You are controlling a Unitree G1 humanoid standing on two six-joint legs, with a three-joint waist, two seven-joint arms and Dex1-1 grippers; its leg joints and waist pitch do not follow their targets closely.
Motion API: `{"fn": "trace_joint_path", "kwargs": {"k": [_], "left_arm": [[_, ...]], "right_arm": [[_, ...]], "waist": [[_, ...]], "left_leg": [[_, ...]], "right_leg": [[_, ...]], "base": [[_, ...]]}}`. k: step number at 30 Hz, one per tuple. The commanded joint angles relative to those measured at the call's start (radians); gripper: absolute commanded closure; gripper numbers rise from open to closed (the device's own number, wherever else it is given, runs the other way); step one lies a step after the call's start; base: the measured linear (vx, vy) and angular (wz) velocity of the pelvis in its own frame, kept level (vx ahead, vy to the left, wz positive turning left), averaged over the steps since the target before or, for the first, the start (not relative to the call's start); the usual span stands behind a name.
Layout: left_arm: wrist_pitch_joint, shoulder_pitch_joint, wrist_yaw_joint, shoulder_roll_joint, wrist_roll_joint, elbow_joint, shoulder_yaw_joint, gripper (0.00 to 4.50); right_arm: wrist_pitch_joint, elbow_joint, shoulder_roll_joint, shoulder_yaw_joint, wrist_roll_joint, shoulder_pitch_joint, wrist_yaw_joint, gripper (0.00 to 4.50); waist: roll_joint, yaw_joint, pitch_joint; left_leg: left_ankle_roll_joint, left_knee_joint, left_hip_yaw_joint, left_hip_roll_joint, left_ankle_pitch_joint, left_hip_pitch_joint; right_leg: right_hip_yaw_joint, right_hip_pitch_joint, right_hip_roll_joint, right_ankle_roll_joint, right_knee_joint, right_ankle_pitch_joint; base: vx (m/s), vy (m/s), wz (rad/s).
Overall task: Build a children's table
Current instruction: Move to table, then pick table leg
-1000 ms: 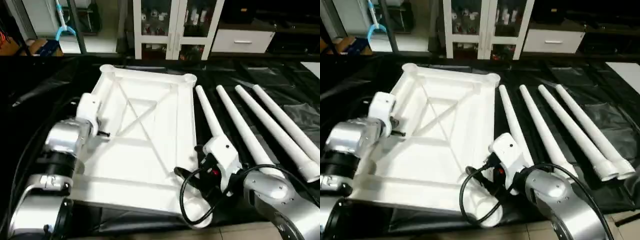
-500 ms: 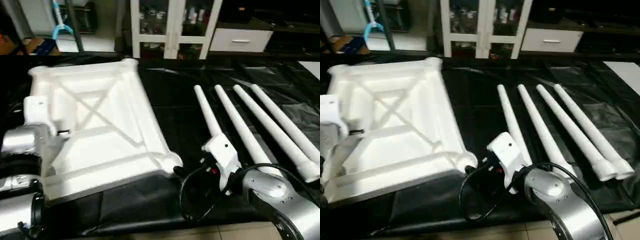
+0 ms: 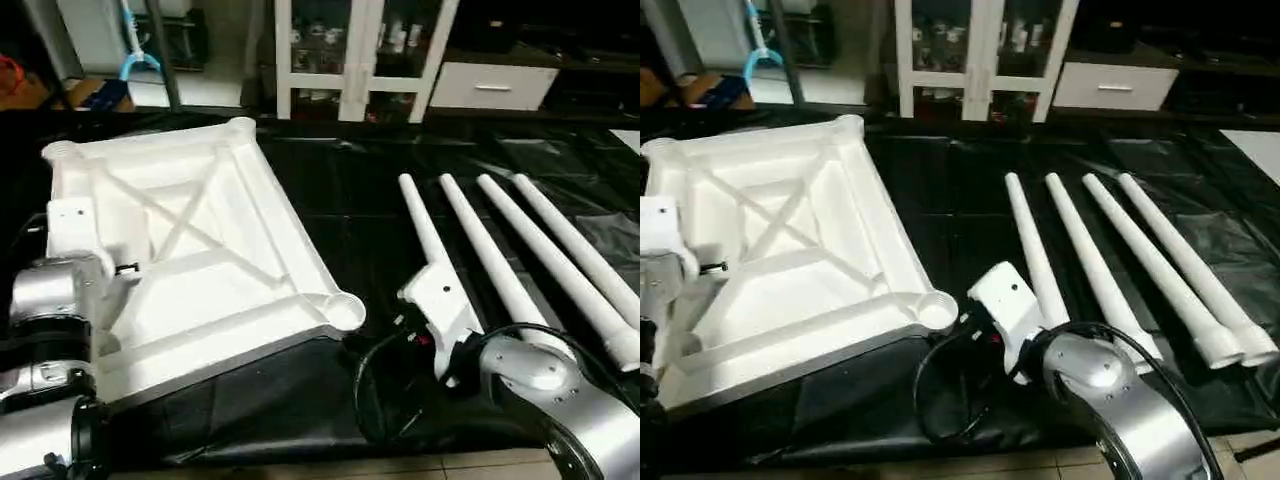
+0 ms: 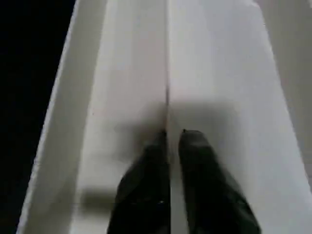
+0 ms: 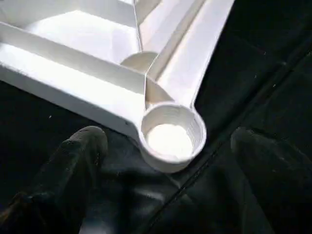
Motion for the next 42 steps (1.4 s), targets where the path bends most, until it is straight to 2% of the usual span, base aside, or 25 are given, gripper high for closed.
{"fn": "trace_joint_path", "kwargs": {"k": [1,8,12,16,17,18,19,21,22,23,24,25,26,27,29,31,32,34,35,36,37,38,40,41,42], "left_arm": [[0.014,0.018,-0.008,-0.023,-0.006,0.007,-0.021,3.57],[-0.031,0.013,0.015,-0.021,-0.002,-0.058,0.003,3.02],[-0.090,-0.015,0.033,0.003,0.003,-0.102,0.011,2.63],[-0.287,-0.049,-0.011,0.020,0.010,-0.118,-0.012,2.23],[-0.335,-0.054,-0.030,0.016,0.013,-0.125,-0.027,2.23],[-0.360,-0.056,-0.047,0.010,0.018,-0.136,-0.043,2.23],[-0.383,-0.056,-0.101,-0.014,0.000,-0.168,-0.063,2.23],[-0.379,-0.055,-0.178,-0.056,-0.048,-0.227,-0.078,2.23],[-0.379,-0.055,-0.179,-0.057,-0.049,-0.228,-0.078,2.23],[-0.349,-0.027,-0.300,-0.090,-0.101,-0.355,-0.155,2.23],[-0.334,-0.004,-0.366,-0.098,-0.123,-0.426,-0.208,2.23],[-0.300,0.027,-0.423,-0.107,-0.164,-0.509,-0.249,2.23],[-0.300,0.027,-0.423,-0.107,-0.164,-0.509,-0.249,2.23],[-0.288,0.045,-0.451,-0.110,-0.193,-0.552,-0.273,2.23],[-0.285,0.099,-0.493,-0.105,-0.208,-0.644,-0.367,2.23],[-0.297,0.138,-0.528,-0.081,-0.183,-0.685,-0.452,2.23],[-0.297,0.138,-0.528,-0.081,-0.183,-0.685,-0.452,2.23],[-0.292,0.160,-0.569,-0.065,-0.180,-0.725,-0.493,2.23],[-0.292,0.160,-0.569,-0.065,-0.180,-0.725,-0.493,2.23],[-0.248,0.175,-0.600,-0.048,-0.212,-0.774,-0.505,2.23],[-0.219,0.185,-0.628,-0.031,-0.237,-0.812,-0.513,2.23],[-0.158,0.204,-0.670,-0.007,-0.272,-0.875,-0.516,2.23],[-0.127,0.214,-0.697,0.012,-0.289,-0.908,-0.521,2.23],[-0.101,0.223,-0.710,0.024,-0.302,-0.939,-0.523,2.23],[-0.065,0.232,-0.722,0.036,-0.331,-0.972,-0.523,2.23]], "right_arm": [[-0.007,0.008,0.003,-0.010,-0.008,0.002,-0.006,0.00],[-0.008,0.018,-0.002,-0.008,-0.017,-0.006,-0.013,0.00],[-0.019,0.044,0.001,-0.039,-0.028,-0.035,-0.039,0.00],[-0.012,0.144,0.048,-0.126,-0.050,-0.127,-0.123,0.00],[-0.011,0.180,0.059,-0.151,-0.051,-0.152,-0.143,0.00],[-0.002,0.212,0.067,-0.175,-0.046,-0.173,-0.156,0.00],[0.015,0.270,0.076,-0.213,-0.048,-0.211,-0.187,0.00],[0.017,0.332,0.081,-0.257,-0.036,-0.251,-0.205,0.00],[0.017,0.332,0.081,-0.258,-0.035,-0.251,-0.205,0.00],[0.033,0.402,0.054,-0.258,-0.043,-0.295,-0.195,0.00],[0.036,0.436,0.036,-0.249,-0.053,-0.315,-0.186,0.00],[0.022,0.476,0.026,-0.243,-0.064,-0.338,-0.185,0.00],[0.022,0.476,0.026,-0.243,-0.064,-0.338,-0.185,0.00],[0.010,0.502,0.024,-0.242,-0.073,-0.355,-0.185,0.00],[0.014,0.595,0.016,-0.247,-0.085,-0.415,-0.186,0.00],[0.053,0.688,0.011,-0.256,-0.068,-0.478,-0.161,0.00],[0.053,0.688,0.011,-0.256,-0.068,-0.478,-0.161,0.00],[0.077,0.752,0.003,-0.257,-0.051,-0.524,-0.130,0.00],[0.077,0.752,0.003,-0.257,-0.051,-0.524,-0.130,0.00],[0.115,0.787,-0.006,-0.246,-0.034,-0.547,-0.093,0.00],[0.158,0.814,-0.006,-0.250,-0.019,-0.564,-0.079,0.00],[0.210,0.853,-0.017,-0.243,-0.006,-0.582,-0.061,0.00],[0.236,0.872,-0.016,-0.252,0.015,-0.591,-0.045,0.00],[0.254,0.882,-0.017,-0.258,0.031,-0.596,-0.029,0.00],[0.278,0.885,-0.027,-0.240,0.038,-0.598,-0.004,0.00]], "waist": [[0.005,-0.003,-0.053],[0.006,-0.003,-0.054],[0.004,-0.006,-0.055],[0.004,-0.007,-0.055],[0.013,-0.008,-0.055],[0.011,-0.008,-0.057],[0.021,-0.006,-0.060],[0.024,-0.007,-0.063],[0.017,-0.005,-0.065],[0.027,-0.001,-0.065],[0.022,-0.003,-0.067],[0.027,0.000,-0.068],[0.021,-0.004,-0.066],[0.028,-0.001,-0.067],[0.010,-0.013,-0.069],[0.008,-0.024,-0.065],[0.014,-0.025,-0.066],[0.003,-0.027,-0.071],[0.008,-0.027,-0.074],[0.000,-0.026,-0.072],[0.005,-0.026,-0.071],[-0.005,-0.026,-0.067],[0.004,-0.022,-0.064],[-0.013,-0.020,-0.063],[-0.007,-0.017,-0.063]], "left_leg": [[-0.023,-0.082,-0.036,0.075,-0.129,0.022],[-0.027,-0.083,-0.037,0.076,-0.129,0.022],[-0.036,-0.082,-0.039,0.076,-0.117,0.021],[-0.046,-0.081,-0.036,0.074,-0.120,0.024],[-0.058,-0.082,-0.036,0.074,-0.124,0.025],[-0.063,-0.082,-0.036,0.075,-0.122,0.025],[-0.071,-0.078,-0.035,0.073,-0.099,0.026],[-0.082,-0.075,-0.032,0.071,-0.069,0.026],[-0.080,-0.072,-0.029,0.068,-0.050,0.023],[-0.074,-0.070,-0.027,0.066,-0.039,0.024],[-0.070,-0.071,-0.032,0.069,-0.026,0.018],[-0.066,-0.066,-0.026,0.069,-0.003,0.020],[-0.057,-0.066,-0.024,0.066,0.003,0.012],[-0.054,-0.063,-0.022,0.065,0.005,0.015],[-0.015,-0.063,-0.026,0.064,0.014,0.003],[0.003,-0.062,-0.020,0.064,-0.001,0.006],[0.006,-0.060,-0.019,0.064,0.001,0.007],[0.019,-0.055,-0.017,0.062,0.034,0.004],[0.030,-0.051,-0.018,0.062,0.062,0.002],[0.037,-0.051,-0.013,0.062,0.060,0.005],[0.041,-0.052,-0.016,0.061,0.056,0.002],[0.039,-0.053,-0.012,0.064,0.038,0.005],[0.029,-0.053,-0.012,0.066,0.025,0.006],[0.028,-0.053,-0.010,0.065,0.016,0.006],[0.026,-0.054,-0.010,0.066,0.014,0.007]], "right_leg": [[0.058,0.014,-0.099,-0.176,-0.076,-0.020],[0.057,0.014,-0.099,-0.180,-0.074,-0.008],[0.054,0.015,-0.096,-0.189,-0.070,0.040],[0.055,0.014,-0.096,-0.199,-0.071,0.043],[0.055,0.012,-0.094,-0.199,-0.070,0.052],[0.054,0.014,-0.093,-0.200,-0.067,0.063],[0.053,0.016,-0.092,-0.202,-0.061,0.109],[0.053,0.018,-0.090,-0.214,-0.057,0.174],[0.053,0.023,-0.090,-0.230,-0.053,0.208],[0.053,0.023,-0.091,-0.235,-0.051,0.229],[0.052,0.032,-0.094,-0.244,-0.048,0.240],[0.050,0.028,-0.090,-0.253,-0.047,0.266],[0.051,0.033,-0.089,-0.263,-0.045,0.277],[0.051,0.031,-0.088,-0.263,-0.044,0.279],[0.052,0.045,-0.093,-0.265,-0.042,0.277],[0.052,0.039,-0.088,-0.274,-0.051,0.223],[0.053,0.038,-0.085,-0.275,-0.050,0.202],[0.053,0.039,-0.080,-0.270,-0.046,0.232],[0.053,0.037,-0.079,-0.274,-0.039,0.270],[0.053,0.032,-0.077,-0.276,-0.041,0.274],[0.051,0.034,-0.080,-0.288,-0.038,0.259],[0.051,0.029,-0.079,-0.292,-0.043,0.222],[0.050,0.025,-0.079,-0.294,-0.043,0.177],[0.051,0.027,-0.079,-0.290,-0.042,0.149],[0.051,0.025,-0.081,-0.286,-0.044,0.132]], "base": [[0.000,0.000,0.00],[0.000,0.000,0.00],[0.000,0.000,0.00],[0.000,0.000,0.00],[0.000,0.000,0.00],[0.000,0.000,0.00],[0.000,0.000,0.00],[0.000,0.000,0.00],[0.000,0.000,0.00],[0.000,0.000,0.00],[0.000,0.000,0.00],[0.000,0.000,0.00],[0.000,0.000,0.00],[0.000,0.000,0.00],[0.000,0.000,0.00],[0.000,0.000,0.00],[0.000,0.000,0.00],[0.000,0.000,0.00],[0.000,0.000,0.00],[0.000,0.000,0.00],[0.000,0.000,0.00],[0.000,0.000,0.00],[0.000,0.000,0.00],[0.000,0.000,0.00],[0.000,0.000,0.00]]}}
